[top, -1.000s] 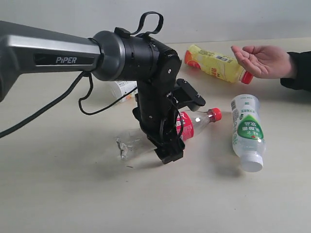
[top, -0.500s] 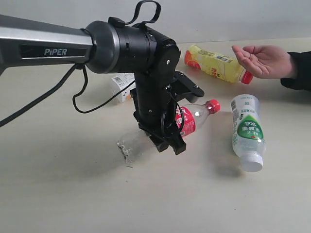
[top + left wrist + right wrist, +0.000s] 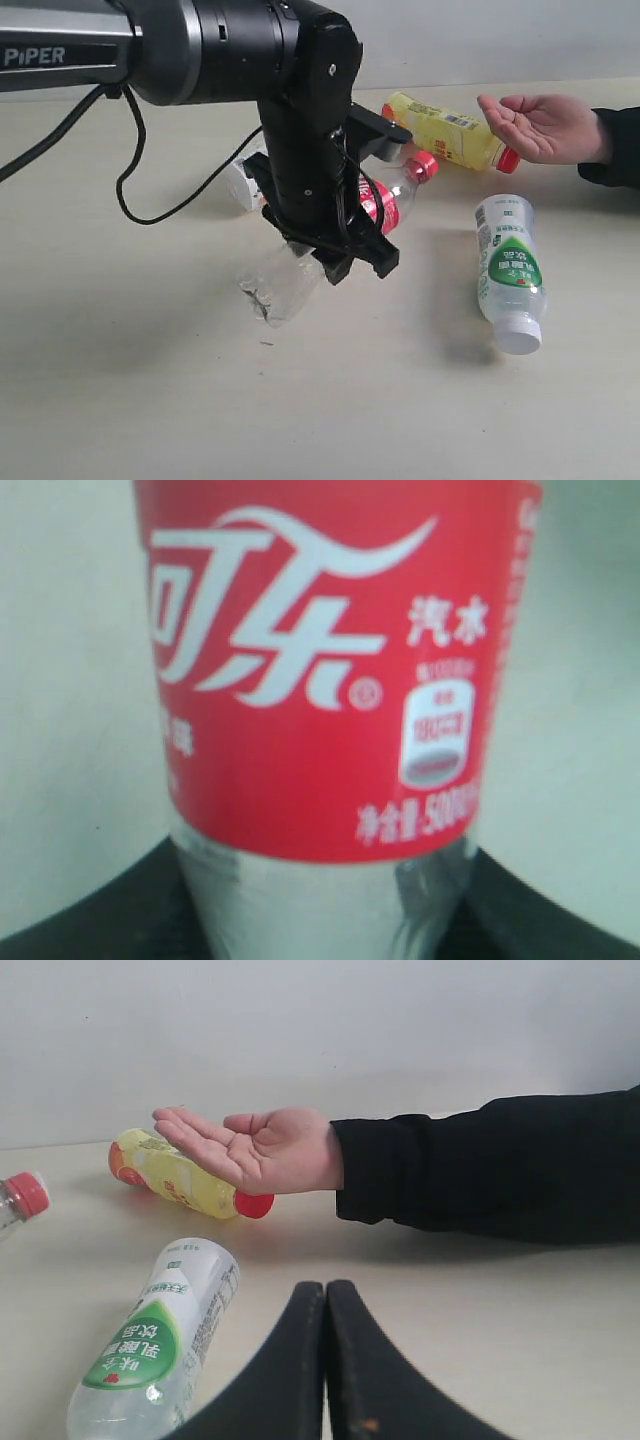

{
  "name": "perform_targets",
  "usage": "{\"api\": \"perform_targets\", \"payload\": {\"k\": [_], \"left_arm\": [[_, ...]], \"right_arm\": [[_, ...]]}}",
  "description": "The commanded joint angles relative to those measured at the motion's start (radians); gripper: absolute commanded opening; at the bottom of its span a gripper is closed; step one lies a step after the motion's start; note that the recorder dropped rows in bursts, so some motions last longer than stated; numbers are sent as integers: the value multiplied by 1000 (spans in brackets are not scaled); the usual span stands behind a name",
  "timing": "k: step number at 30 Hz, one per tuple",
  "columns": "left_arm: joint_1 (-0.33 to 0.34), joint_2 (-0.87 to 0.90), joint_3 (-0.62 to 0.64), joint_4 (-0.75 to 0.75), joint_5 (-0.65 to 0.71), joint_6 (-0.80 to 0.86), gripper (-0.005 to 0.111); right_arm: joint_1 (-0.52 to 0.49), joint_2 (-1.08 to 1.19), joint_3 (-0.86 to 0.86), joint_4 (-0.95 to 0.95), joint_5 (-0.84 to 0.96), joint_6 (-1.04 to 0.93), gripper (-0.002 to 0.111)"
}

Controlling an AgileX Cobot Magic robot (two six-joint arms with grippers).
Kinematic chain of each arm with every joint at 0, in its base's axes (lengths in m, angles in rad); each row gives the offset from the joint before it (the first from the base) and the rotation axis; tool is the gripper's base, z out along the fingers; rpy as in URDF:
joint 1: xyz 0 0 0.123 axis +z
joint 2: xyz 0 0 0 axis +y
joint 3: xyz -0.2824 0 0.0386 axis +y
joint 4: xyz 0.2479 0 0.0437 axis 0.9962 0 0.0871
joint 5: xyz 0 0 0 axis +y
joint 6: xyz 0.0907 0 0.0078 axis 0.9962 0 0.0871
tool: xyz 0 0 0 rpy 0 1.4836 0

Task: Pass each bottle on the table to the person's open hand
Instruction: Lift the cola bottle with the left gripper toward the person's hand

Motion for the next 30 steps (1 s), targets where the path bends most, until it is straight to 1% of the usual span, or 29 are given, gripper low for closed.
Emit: {"api": "perform_targets", "payload": {"k": [1,6,8,10,12,16,21,25,28,30], "left_arm": [[-15,-17,-47,8,53,-71,0],[-71,-17,-137,28,62,-122,0],[-110,-17,-203,90,71,-199,0],[-136,-17,-257,127,71,-243,0],[-152,-17,-305,124,71,-254,0],[-162,-17,-383,119,71,-301,0],[-162,-17,-430,117,49,-340,0],[-162,-14,-469,86,-29,-356,0],[-162,-10,-496,6,-113,-356,0],[-160,7,-525,-55,-145,-354,0]], "right_arm": [[3,-5,5,-1,-7,-1,0],[3,-5,5,-1,-7,-1,0],[3,-5,5,-1,-7,-1,0],[3,-5,5,-1,-7,-1,0],[3,-5,5,-1,-7,-1,0],[3,-5,5,-1,-7,-1,0],[3,-5,5,-1,-7,-1,0],[3,-5,5,-1,-7,-1,0],[3,-5,5,-1,-7,-1,0],[3,-5,5,-1,-7,-1,0]]}}
